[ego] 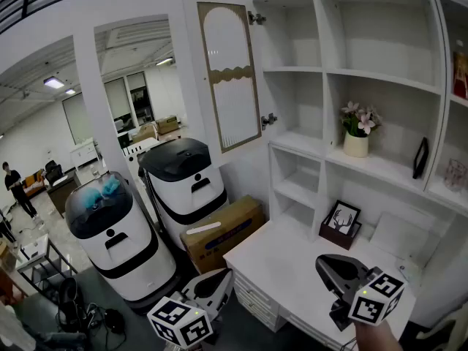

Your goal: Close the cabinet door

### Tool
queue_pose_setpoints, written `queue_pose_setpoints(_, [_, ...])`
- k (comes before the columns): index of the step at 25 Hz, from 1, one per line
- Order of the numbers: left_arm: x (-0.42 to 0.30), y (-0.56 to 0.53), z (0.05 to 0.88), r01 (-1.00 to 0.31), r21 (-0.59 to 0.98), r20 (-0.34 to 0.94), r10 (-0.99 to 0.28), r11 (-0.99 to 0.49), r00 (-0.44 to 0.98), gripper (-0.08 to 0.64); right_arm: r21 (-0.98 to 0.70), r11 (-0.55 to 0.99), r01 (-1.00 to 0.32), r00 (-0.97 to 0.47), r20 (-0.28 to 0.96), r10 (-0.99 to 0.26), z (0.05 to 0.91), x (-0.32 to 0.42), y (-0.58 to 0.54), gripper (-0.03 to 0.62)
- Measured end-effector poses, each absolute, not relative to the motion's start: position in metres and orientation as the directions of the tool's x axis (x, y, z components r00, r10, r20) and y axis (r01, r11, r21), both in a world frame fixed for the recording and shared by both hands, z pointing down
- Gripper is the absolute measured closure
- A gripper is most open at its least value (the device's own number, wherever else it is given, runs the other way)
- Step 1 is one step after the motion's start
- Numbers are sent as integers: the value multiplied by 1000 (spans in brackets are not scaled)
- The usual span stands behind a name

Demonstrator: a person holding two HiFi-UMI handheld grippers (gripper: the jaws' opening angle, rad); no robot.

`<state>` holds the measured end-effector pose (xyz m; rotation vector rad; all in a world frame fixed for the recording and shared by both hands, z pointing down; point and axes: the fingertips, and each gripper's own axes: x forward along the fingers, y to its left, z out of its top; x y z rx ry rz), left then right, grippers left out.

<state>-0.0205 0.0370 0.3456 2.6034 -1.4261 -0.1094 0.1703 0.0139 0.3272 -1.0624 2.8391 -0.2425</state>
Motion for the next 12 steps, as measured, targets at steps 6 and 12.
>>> queue_pose_setpoints(6, [-24,35,347,-828,186,18,-841,-529,541,554,-184,742,-645,-749,-40,-661,326,167,12,588])
queue_pose_setpoints(12, [-30,32,345,-826,185,25,-838,-532,545,554,-206,747,-633,-755,-49,-654,326,160,7,588])
